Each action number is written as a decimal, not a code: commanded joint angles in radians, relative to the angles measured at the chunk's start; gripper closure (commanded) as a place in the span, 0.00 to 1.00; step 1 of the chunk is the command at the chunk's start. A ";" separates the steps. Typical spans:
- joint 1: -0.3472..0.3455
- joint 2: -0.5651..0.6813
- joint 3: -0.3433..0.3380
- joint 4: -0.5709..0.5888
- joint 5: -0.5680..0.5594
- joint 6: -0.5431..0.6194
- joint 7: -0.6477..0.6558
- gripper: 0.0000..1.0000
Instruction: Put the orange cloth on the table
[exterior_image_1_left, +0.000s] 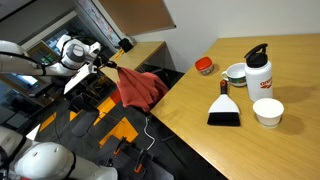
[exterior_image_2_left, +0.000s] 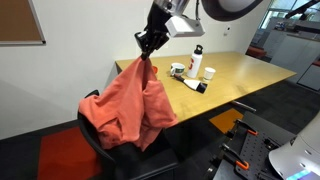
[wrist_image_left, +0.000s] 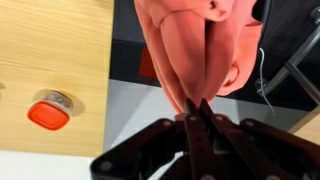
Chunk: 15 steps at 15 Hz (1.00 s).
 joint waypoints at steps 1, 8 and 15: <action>-0.137 -0.220 0.072 -0.154 -0.003 -0.086 0.023 0.98; -0.361 -0.397 0.095 -0.307 0.004 -0.111 0.003 0.98; -0.606 -0.323 0.098 -0.282 -0.137 -0.086 0.046 0.98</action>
